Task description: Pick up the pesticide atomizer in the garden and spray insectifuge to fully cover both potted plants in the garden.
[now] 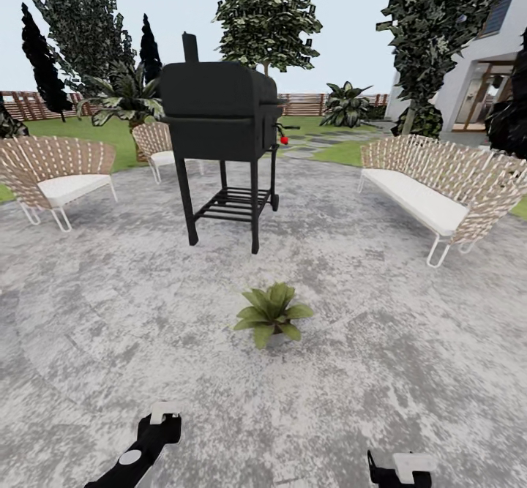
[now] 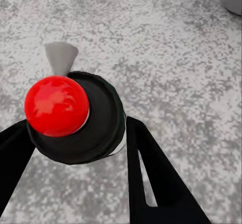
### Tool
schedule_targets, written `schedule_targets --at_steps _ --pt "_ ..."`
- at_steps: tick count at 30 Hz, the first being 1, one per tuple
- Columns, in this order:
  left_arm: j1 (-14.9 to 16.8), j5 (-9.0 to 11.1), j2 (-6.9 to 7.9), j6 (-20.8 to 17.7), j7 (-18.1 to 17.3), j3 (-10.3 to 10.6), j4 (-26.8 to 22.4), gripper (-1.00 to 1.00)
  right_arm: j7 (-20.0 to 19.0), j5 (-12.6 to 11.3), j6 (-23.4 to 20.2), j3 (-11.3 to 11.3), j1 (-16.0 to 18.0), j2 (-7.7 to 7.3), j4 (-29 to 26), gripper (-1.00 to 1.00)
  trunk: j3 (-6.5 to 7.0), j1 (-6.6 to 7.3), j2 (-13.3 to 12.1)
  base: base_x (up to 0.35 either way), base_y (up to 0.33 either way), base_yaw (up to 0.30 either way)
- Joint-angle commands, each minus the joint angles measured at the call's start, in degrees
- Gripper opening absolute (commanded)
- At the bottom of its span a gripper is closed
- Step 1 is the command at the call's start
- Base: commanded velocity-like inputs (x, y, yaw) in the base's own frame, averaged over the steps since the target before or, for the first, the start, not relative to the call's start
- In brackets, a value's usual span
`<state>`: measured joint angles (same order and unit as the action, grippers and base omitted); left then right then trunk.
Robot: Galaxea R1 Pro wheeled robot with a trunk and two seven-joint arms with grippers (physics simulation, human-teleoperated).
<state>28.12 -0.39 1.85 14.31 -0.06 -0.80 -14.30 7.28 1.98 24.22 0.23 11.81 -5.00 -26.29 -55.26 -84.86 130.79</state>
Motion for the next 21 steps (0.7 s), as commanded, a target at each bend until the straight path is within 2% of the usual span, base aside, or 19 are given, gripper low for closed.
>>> schedule_targets --at_steps 1,7,21 --pt "0.1 0.0 -0.01 0.2 0.0 -0.1 0.1 -1.00 0.3 0.2 0.1 0.0 0.0 -0.01 0.0 1.00 -0.05 -0.01 0.0 0.166 0.301 0.000" --pt "0.0 0.0 -0.01 0.2 0.0 -0.1 0.1 -1.00 0.5 0.1 0.1 0.0 0.0 -0.01 0.1 1.00 0.00 -0.01 0.0 0.154 0.302 -0.093" --pt "0.1 0.1 -0.01 0.2 0.0 -0.1 0.1 -1.00 0.5 0.0 0.1 0.0 0.0 -0.01 1.7 1.00 0.29 -0.01 0.0 0.139 0.306 -0.249"
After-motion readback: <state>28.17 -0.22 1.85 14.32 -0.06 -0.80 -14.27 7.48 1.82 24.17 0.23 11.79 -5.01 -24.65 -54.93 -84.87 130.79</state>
